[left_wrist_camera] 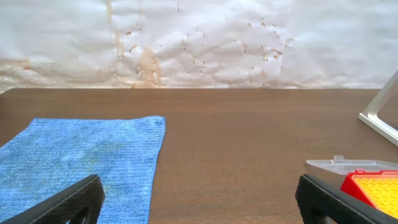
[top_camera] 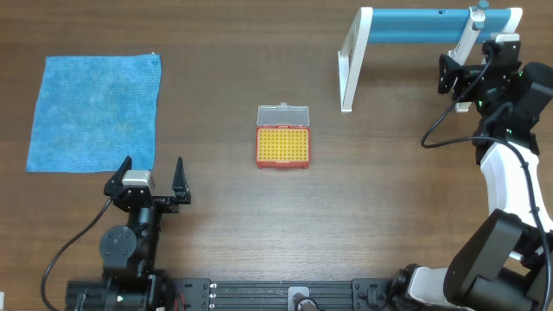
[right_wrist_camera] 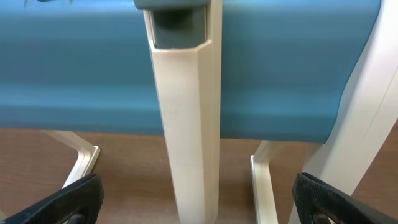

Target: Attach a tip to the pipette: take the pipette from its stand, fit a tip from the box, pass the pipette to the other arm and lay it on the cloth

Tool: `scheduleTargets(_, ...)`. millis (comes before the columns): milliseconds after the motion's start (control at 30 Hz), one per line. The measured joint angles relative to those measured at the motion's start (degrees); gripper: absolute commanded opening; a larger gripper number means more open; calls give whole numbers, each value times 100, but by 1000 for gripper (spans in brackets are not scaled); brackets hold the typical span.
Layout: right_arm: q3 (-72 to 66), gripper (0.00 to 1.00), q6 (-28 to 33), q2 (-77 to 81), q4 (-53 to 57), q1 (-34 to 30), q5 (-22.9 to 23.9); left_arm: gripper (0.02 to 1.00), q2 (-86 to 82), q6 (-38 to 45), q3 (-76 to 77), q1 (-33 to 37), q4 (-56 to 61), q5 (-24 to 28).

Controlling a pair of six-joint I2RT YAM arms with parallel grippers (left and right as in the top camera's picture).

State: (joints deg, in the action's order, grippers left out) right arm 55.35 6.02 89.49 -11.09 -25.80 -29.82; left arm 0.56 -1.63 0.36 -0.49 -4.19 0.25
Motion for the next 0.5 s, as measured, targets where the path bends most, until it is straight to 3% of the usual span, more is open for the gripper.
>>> scheduleTargets(500,0,917,-151,245,-479,0,20,996,0,0,0,0,0,0)
